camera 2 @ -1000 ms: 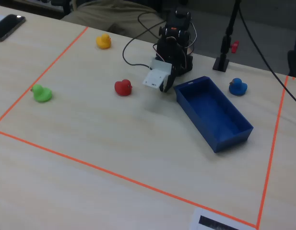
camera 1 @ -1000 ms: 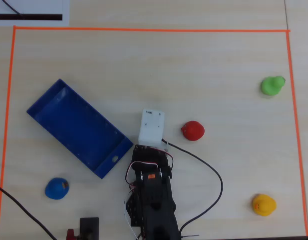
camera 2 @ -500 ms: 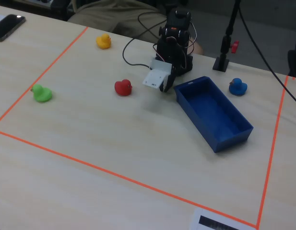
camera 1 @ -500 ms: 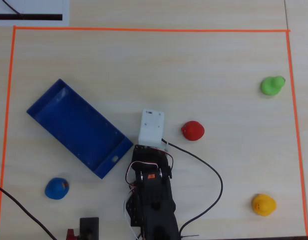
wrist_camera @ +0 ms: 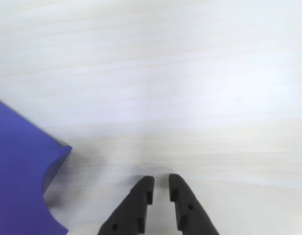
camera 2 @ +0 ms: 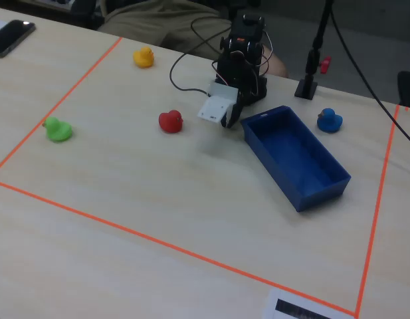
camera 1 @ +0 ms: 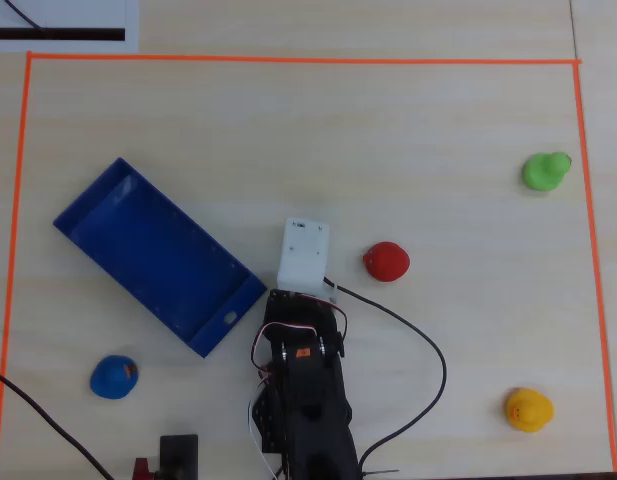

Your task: Grasp green duck and put it into box.

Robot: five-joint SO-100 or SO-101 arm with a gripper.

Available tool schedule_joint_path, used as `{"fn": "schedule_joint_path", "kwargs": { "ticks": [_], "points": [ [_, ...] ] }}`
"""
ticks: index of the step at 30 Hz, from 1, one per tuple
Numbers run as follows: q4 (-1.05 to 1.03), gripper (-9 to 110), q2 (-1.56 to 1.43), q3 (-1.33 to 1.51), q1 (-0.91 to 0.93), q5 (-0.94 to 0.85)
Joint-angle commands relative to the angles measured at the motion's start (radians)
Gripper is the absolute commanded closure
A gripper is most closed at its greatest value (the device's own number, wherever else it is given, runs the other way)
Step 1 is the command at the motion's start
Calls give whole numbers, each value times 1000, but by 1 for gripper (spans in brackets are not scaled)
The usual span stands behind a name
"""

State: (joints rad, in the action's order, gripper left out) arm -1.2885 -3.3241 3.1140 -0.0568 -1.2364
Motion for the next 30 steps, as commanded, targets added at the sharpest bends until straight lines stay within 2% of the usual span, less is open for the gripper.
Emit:
{"fn": "schedule_joint_path", "kwargs": {
  "ticks": [1, 7, 9, 15, 18, 25, 30],
  "points": [
    [-20, 101, 12, -3, 9, -3],
    [18, 101, 12, -3, 20, 28],
    [-21, 101, 12, -3, 20, -35],
    [-20, 100, 12, -3, 66, -48],
    [71, 96, 43, -44, 132, -75],
    [305, 82, 376, -515, 391, -87],
    [511, 80, 566, -765, 584, -126]
  ]
}}
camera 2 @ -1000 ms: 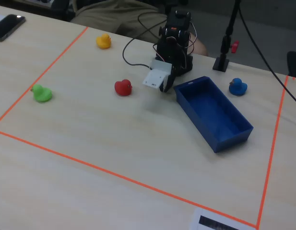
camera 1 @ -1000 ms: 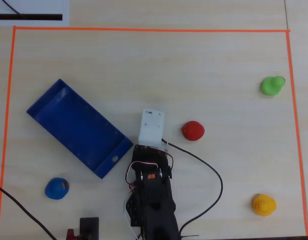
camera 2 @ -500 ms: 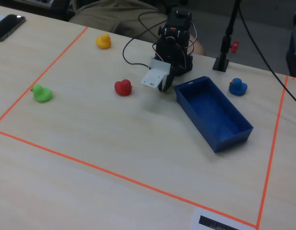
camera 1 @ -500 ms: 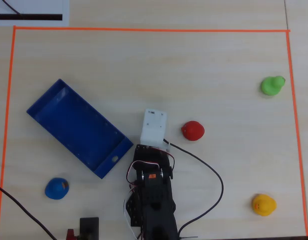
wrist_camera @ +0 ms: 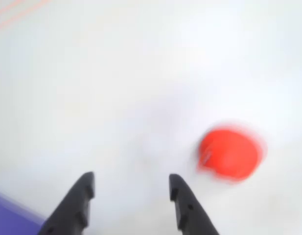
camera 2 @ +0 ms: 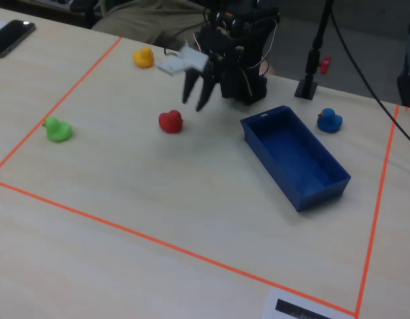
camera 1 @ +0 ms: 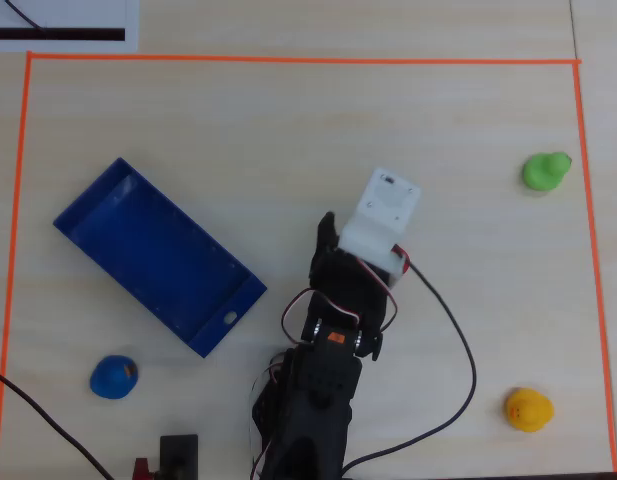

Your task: Grasp green duck and put it into box.

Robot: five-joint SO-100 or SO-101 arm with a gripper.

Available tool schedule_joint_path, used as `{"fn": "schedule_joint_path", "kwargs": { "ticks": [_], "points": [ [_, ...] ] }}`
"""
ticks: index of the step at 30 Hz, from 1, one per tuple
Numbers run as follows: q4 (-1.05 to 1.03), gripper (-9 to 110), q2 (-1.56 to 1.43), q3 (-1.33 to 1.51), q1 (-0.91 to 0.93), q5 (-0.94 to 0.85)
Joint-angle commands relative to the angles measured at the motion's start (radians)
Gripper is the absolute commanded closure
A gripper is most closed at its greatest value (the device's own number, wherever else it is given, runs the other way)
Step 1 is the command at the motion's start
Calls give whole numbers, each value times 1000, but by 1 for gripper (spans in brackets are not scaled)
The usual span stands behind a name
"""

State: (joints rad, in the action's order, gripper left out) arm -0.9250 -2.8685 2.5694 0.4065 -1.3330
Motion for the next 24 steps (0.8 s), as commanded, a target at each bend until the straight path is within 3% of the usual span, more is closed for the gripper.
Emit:
{"fn": "schedule_joint_path", "kwargs": {
  "ticks": [1, 10, 18, 24],
  "points": [
    [193, 80, 147, -258, 153, -35],
    [699, 73, 515, -448, 394, -41],
    [928, 66, 847, -601, 518, -60],
    [1226, 64, 1081, -643, 558, -72]
  ]
}}
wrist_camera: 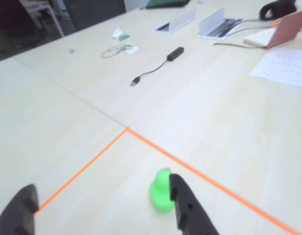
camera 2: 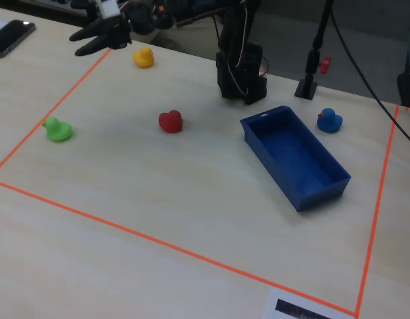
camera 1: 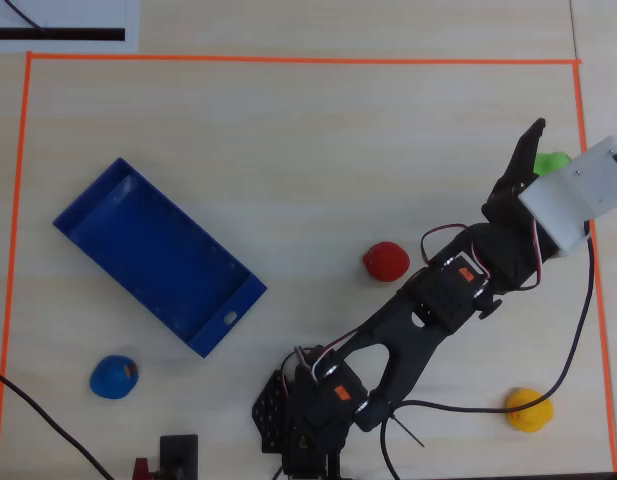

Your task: Grasp green duck and put it into box.

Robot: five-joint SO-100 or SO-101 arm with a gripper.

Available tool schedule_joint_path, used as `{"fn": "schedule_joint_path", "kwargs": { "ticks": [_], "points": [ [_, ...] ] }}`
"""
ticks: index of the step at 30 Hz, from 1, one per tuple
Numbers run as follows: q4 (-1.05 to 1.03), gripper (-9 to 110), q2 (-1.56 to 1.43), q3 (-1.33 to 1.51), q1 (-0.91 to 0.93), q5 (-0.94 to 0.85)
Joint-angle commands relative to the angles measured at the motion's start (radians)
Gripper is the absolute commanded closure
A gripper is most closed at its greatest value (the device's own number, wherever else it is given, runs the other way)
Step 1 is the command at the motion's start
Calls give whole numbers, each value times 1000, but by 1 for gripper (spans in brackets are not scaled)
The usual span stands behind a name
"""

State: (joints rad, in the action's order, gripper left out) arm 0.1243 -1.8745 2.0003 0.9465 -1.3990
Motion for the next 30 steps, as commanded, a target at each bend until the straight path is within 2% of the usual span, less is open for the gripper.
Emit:
{"fn": "schedule_joint_path", "kwargs": {
  "ticks": [1, 15, 30],
  "points": [
    [186, 63, 132, -101, 25, -9],
    [302, 63, 588, -379, 51, -57],
    [387, 62, 815, -462, 35, -91]
  ]
}}
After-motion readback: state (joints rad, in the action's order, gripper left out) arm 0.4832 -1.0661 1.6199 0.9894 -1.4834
